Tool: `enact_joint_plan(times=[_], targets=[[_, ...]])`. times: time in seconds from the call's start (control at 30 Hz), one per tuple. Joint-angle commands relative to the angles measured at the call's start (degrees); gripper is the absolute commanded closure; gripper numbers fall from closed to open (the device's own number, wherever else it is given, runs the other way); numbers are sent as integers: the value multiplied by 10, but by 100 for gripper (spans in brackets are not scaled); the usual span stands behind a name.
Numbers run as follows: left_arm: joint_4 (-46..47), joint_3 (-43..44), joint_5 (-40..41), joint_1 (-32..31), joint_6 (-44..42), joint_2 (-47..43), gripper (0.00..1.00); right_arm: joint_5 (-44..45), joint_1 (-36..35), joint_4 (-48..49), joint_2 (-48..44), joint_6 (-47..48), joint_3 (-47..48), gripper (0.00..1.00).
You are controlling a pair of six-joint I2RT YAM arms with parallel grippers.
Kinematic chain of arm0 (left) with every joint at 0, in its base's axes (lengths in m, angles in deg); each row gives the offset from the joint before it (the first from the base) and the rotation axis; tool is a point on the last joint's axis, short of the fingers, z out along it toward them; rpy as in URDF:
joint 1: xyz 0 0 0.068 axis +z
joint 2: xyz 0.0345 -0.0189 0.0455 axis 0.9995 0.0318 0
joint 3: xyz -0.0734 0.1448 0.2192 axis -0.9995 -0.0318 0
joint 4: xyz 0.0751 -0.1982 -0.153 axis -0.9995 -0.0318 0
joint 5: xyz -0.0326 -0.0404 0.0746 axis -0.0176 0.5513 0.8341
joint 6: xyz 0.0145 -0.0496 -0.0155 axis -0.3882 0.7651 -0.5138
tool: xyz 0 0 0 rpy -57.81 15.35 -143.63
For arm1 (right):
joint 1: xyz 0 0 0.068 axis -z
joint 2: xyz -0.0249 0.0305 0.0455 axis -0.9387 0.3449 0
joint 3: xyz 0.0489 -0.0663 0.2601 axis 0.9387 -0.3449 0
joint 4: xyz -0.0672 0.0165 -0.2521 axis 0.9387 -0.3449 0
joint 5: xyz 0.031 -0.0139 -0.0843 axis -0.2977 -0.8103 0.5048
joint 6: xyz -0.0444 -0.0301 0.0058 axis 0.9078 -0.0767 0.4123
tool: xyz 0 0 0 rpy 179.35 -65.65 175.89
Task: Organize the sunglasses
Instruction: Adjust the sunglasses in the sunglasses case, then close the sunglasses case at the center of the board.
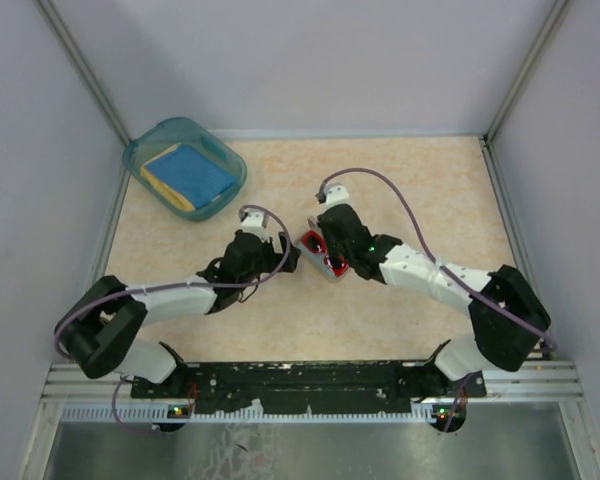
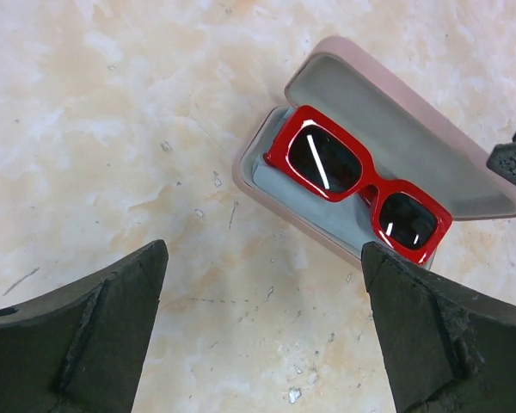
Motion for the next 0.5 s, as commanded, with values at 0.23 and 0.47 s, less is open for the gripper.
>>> enact_joint_plan(times=[0.23, 0.47], targets=[[-75, -33, -2, -4, 7, -69, 0, 5, 21, -6, -108, -30, -40, 61], [-93, -29, -18, -4, 3, -50, 0, 2, 62, -8, -123, -35, -56, 44]])
